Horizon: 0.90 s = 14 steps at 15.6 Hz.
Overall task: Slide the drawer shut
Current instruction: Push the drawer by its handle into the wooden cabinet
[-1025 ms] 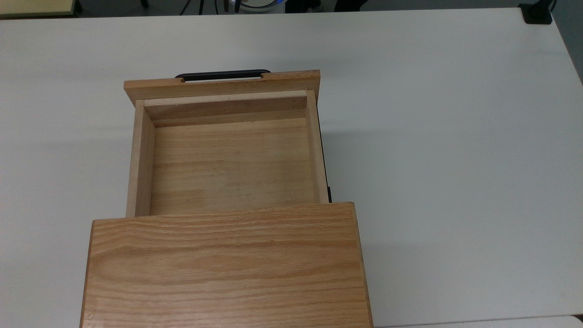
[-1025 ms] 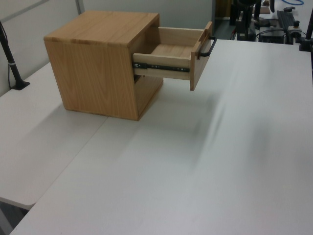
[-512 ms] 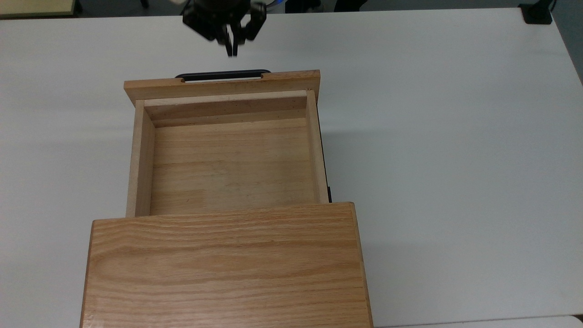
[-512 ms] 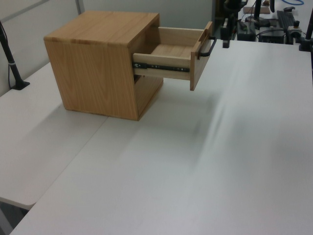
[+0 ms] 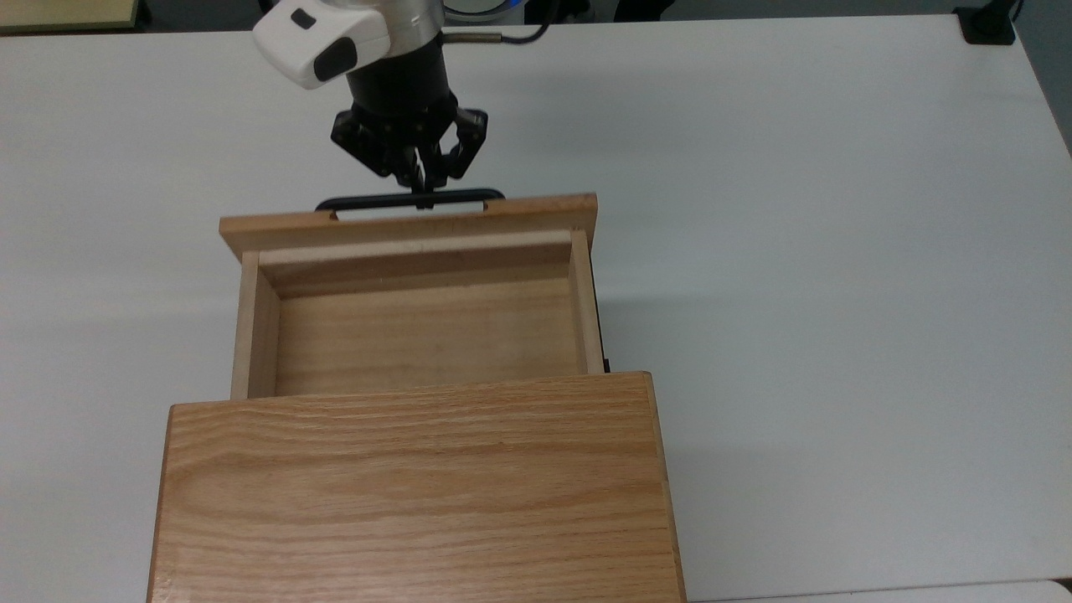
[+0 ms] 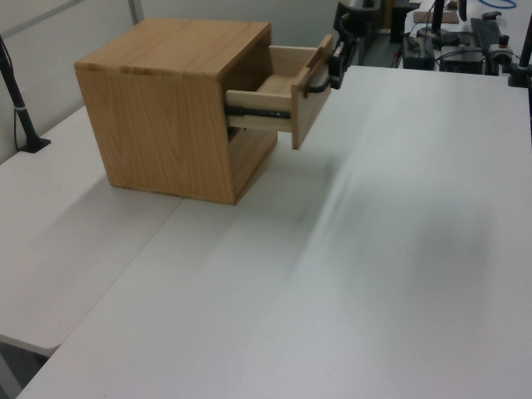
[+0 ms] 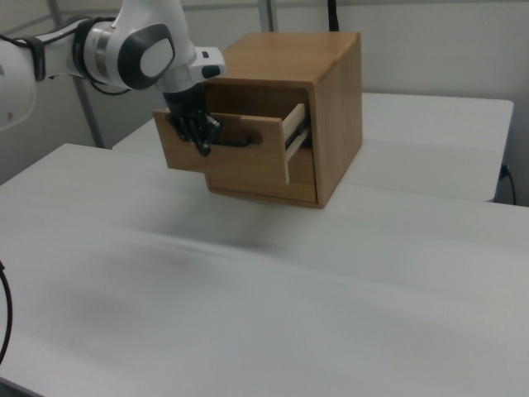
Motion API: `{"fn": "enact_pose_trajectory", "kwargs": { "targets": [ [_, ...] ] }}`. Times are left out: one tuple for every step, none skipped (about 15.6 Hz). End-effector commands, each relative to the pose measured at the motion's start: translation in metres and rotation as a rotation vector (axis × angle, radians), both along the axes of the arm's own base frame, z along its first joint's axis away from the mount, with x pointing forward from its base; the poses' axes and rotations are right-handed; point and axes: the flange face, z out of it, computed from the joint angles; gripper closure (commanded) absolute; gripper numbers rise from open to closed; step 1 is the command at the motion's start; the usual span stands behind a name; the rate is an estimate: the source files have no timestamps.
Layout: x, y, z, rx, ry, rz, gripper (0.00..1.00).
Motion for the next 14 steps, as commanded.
{"fn": "enact_pose_trajectory", "kwargs": {
  "targets": [
    [0.038, 0.001, 0.002, 0.026, -0.106, -0.06, 0.93],
    [0.048, 0.003, -0.001, 0.029, -0.125, -0.072, 0.93],
    [0.056, 0.005, -0.004, 0.032, -0.147, -0.085, 0.93],
    [0.063, 0.007, -0.008, 0.037, -0.169, -0.101, 0.93],
    [0.07, 0.008, -0.013, 0.042, -0.198, -0.122, 0.93],
    [0.076, 0.015, -0.018, 0.048, -0.226, -0.136, 0.93],
    [0.081, 0.02, -0.024, 0.052, -0.248, -0.148, 0.93],
    [0.085, 0.018, -0.029, 0.049, -0.273, -0.164, 0.93],
    [0.089, 0.024, -0.033, 0.049, -0.296, -0.165, 0.93],
    [0.092, 0.027, -0.038, 0.05, -0.312, -0.166, 0.93],
    [0.095, 0.024, -0.041, 0.047, -0.331, -0.173, 0.93],
    [0.097, 0.027, -0.041, 0.047, -0.351, -0.169, 0.93],
    [0.099, 0.028, -0.045, 0.047, -0.362, -0.168, 0.93],
    [0.1, 0.027, -0.044, 0.047, -0.382, -0.169, 0.93]
  ]
}}
